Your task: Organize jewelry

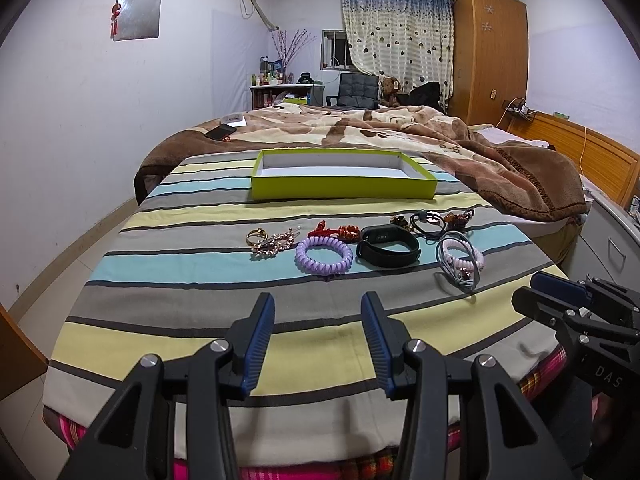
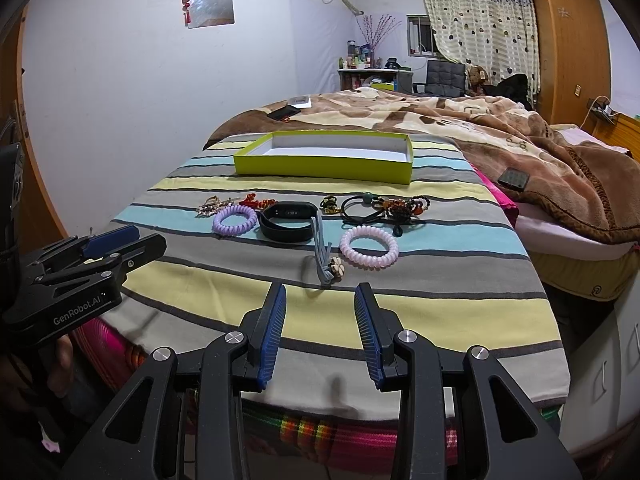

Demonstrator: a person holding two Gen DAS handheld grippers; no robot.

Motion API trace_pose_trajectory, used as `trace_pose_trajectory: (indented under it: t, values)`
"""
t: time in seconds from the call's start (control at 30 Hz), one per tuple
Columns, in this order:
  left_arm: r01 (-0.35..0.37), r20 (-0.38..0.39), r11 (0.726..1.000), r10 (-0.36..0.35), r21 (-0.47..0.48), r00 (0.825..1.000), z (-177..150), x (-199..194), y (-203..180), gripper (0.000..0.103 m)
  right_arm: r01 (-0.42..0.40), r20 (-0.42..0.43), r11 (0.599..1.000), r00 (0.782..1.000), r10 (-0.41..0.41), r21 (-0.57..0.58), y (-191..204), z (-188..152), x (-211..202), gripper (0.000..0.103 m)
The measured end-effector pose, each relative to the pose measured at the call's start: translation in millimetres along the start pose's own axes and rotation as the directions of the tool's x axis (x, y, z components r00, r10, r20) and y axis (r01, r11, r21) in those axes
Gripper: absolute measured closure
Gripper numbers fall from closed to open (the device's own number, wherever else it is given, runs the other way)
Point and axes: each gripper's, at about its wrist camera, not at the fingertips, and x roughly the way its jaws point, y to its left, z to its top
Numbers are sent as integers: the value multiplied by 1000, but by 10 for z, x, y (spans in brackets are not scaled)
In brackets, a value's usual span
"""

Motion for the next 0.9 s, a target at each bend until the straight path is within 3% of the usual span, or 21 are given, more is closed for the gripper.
trace_pose_trajectory:
  t: [0.9]
  values:
    - [1, -2, 1000, -1, 0, 1000, -17, 14, -19, 56, 0, -1, 1000, 1000, 0, -2, 5, -1, -14, 66]
